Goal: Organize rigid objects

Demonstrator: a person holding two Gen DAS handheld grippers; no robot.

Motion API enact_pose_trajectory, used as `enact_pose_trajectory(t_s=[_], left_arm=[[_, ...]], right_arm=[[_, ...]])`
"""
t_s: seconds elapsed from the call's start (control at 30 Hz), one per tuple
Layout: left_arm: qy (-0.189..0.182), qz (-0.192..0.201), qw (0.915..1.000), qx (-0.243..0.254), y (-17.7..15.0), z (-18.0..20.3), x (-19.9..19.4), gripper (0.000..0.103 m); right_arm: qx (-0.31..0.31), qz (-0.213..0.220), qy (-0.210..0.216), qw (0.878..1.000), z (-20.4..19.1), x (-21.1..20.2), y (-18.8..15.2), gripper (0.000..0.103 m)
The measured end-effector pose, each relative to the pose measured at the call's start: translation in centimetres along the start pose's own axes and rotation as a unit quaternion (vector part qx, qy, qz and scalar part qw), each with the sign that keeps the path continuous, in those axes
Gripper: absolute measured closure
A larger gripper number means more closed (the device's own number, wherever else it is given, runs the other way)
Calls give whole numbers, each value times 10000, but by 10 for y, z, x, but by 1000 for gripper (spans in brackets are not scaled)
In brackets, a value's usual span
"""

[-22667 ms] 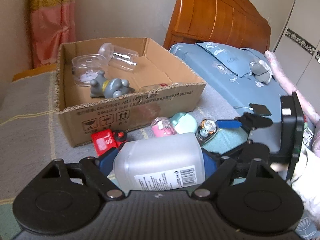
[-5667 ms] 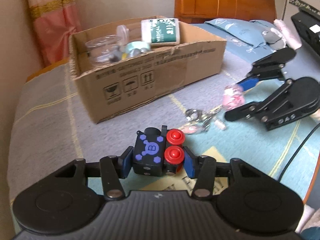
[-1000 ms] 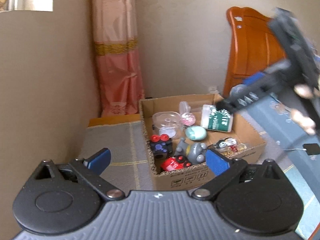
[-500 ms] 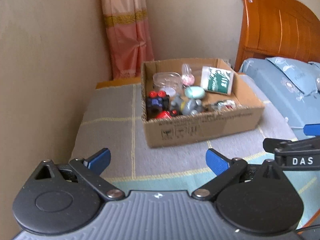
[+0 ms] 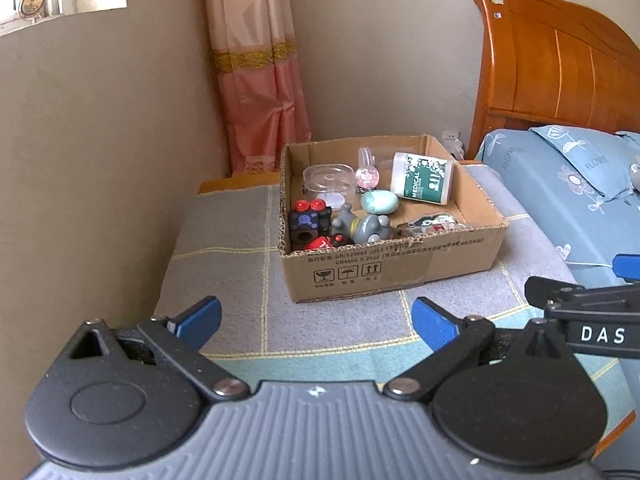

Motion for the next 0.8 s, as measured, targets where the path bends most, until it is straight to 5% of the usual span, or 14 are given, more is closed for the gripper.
enact_pose_trajectory(t_s=[0.8], left_arm=[[30, -10, 10000, -74, 0, 1, -3, 2]], right_arm=[[45, 77, 38, 10000, 2, -4, 2, 0]])
Point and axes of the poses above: each gripper's, at about its wrist camera, not at the fingertips, and x roughly the way its jaws point, z to its right, y to its top, the point moved 8 cm from there along x, roughly the way its jaws point, and after that the axes turned 13 degrees about y, right-handed, at the moved point
